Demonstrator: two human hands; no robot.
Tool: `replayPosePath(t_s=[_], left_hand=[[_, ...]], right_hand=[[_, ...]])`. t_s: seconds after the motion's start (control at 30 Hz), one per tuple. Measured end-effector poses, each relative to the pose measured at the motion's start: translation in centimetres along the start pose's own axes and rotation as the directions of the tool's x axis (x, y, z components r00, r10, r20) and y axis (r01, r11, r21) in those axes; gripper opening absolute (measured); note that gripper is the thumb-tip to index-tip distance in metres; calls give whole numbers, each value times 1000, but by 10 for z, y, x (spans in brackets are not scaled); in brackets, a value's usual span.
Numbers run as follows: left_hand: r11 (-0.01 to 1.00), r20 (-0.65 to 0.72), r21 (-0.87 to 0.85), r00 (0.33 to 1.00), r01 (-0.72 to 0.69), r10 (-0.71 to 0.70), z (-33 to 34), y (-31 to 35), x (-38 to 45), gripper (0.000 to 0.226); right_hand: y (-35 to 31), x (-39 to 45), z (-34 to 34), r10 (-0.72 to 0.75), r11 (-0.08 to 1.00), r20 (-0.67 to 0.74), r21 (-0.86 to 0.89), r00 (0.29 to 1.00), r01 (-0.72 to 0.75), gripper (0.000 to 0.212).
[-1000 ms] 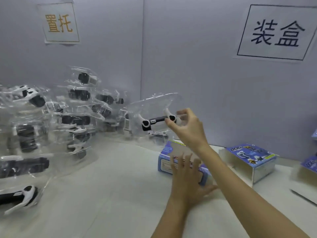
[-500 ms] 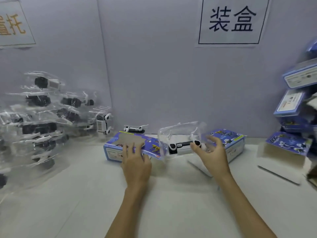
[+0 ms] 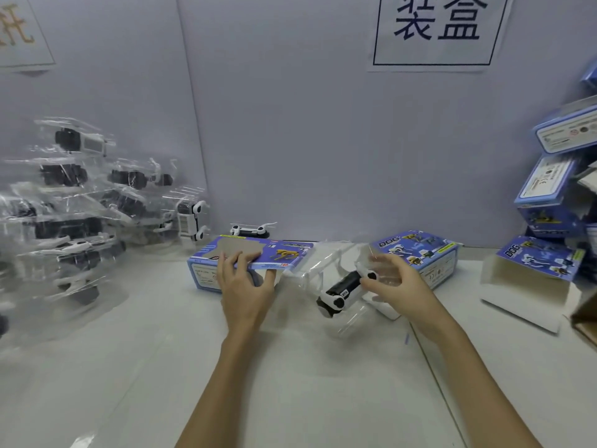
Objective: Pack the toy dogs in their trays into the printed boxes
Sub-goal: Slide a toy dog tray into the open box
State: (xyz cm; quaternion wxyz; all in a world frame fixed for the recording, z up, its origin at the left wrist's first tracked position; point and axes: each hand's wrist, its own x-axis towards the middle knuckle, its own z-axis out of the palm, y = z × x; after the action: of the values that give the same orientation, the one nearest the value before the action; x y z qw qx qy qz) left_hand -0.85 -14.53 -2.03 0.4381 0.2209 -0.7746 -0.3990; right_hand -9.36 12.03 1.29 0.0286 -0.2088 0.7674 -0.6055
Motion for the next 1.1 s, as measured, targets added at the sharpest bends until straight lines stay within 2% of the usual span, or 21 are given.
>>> replayPosePath(t_s=[0.13,0.23,0.33,0.47,0.53,0.57,0.67,0.73,0.83,0.93,1.0,1.1], left_hand=[[998,-49,-62,998,25,-28,-2,4,1,37],[988,-146,-154,988,31,-54,-7,6,7,31],[980,-193,-198,981,-8,-31,-13,5,11,27],[996,18,-30,996,-84,85,-5,4,3,23],[994,111,22,989,-104,101,0,6,-3,24],[993,138,33,985,-112,107,1,7,-5,26],[995,188,11,977,-101,97,2,11,-7,31],[997,213,-11,974,-71,71,0,13,-6,35],[996,190,-87,981,-19,35,-3,13,-1,36],[993,173,-121,984,-10,31,-3,14,-2,38],[991,164,-132,986,-1,23,-2,15,-2,39],[987,144,-162,989,4,20,-5,17,-2,39]], right_hand=[[-6,-3,5,-41,999,12,-14,999,41,53],[-9,-5,4,-97,994,99,-44,990,102,45],[-10,-6,9,-91,991,170,-84,981,106,50],[1,-2,35,-80,996,110,-38,991,84,64],[9,-3,55,-8,999,62,-44,998,10,70],[11,-5,66,62,998,38,-21,997,-61,72],[15,-10,90,261,948,-34,196,965,-249,62],[13,-12,99,292,925,-61,272,955,-265,53],[7,-14,99,319,878,-117,410,941,-247,27],[4,-11,88,375,812,-81,509,924,-285,22],[4,-9,80,363,773,8,556,932,-306,32],[3,-10,74,347,699,190,601,918,-389,68]])
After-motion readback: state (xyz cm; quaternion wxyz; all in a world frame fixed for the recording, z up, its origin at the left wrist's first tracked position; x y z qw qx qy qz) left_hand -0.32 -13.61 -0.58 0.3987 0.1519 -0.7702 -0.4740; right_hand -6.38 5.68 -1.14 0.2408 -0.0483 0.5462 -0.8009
